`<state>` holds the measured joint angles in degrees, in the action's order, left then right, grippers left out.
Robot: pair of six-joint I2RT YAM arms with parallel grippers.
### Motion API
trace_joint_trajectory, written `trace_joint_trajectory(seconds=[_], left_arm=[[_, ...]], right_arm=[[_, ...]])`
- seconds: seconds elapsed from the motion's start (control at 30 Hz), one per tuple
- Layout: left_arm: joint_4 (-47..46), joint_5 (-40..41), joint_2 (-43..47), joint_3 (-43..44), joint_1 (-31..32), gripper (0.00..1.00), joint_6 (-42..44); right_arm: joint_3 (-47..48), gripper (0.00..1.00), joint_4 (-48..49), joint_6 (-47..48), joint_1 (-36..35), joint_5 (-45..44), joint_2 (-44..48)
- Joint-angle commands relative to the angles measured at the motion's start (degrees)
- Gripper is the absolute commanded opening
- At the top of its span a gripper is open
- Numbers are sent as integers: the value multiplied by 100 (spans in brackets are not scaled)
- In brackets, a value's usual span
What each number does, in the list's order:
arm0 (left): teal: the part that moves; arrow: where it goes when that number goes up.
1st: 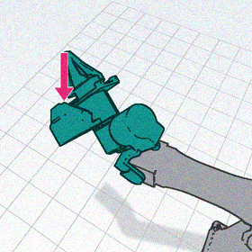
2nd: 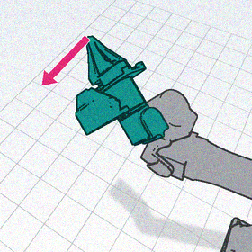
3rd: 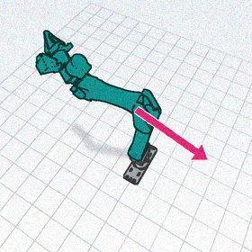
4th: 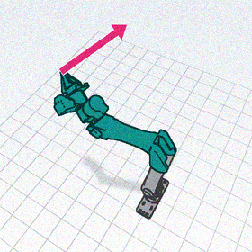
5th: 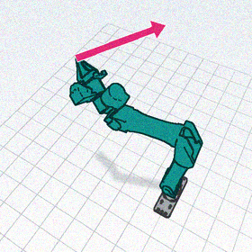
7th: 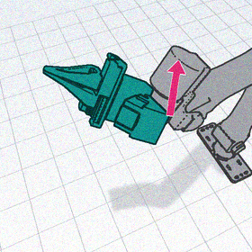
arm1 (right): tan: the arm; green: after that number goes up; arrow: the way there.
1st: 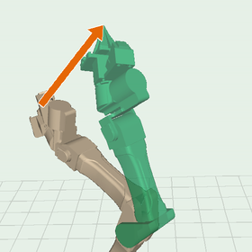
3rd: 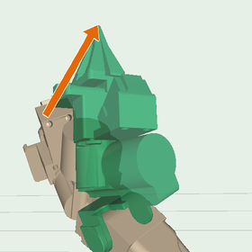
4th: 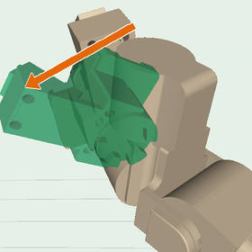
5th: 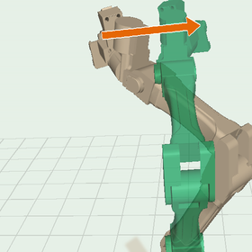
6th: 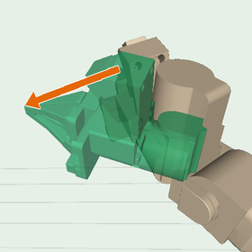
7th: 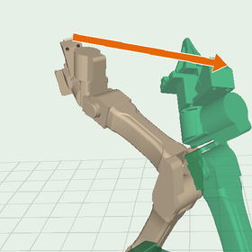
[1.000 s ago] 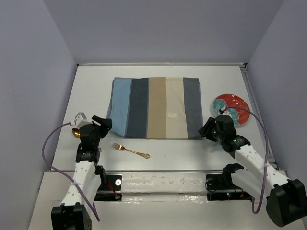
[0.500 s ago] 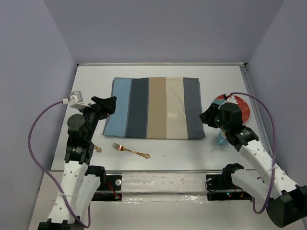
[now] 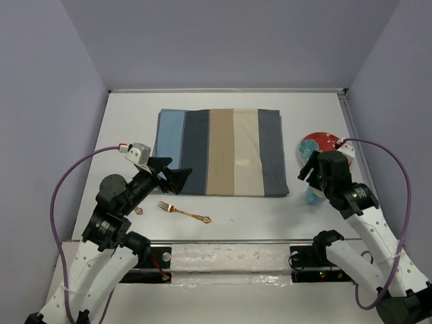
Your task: Set the dinner table for one person
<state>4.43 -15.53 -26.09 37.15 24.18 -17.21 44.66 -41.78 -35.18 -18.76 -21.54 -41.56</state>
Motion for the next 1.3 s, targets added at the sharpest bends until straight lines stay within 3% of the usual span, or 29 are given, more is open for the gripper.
trace_joint_trajectory(seconds=[0.0,0.2,0.43,0.6,0.93,1.27], left_arm=[[67,58,419,-85,446,99,403],[172,287,719,-67,1088,99,464],[269,656,1061,-50,1501,99,482],[304,727,1158,-50,1659,99,482],[322,823,1264,-41,1800,99,473],[348,885,1229,-32,1835,99,473]], right_arm=[[314,73,-796,-453,22,-902,-255],[534,72,-806,-718,22,-1116,-1362],[482,59,-533,-912,22,-1106,-2004],[429,43,-533,-1035,22,-1107,-2075],[350,36,-577,-1053,75,-1221,-2233],[552,23,-577,-947,127,-1344,-2567]])
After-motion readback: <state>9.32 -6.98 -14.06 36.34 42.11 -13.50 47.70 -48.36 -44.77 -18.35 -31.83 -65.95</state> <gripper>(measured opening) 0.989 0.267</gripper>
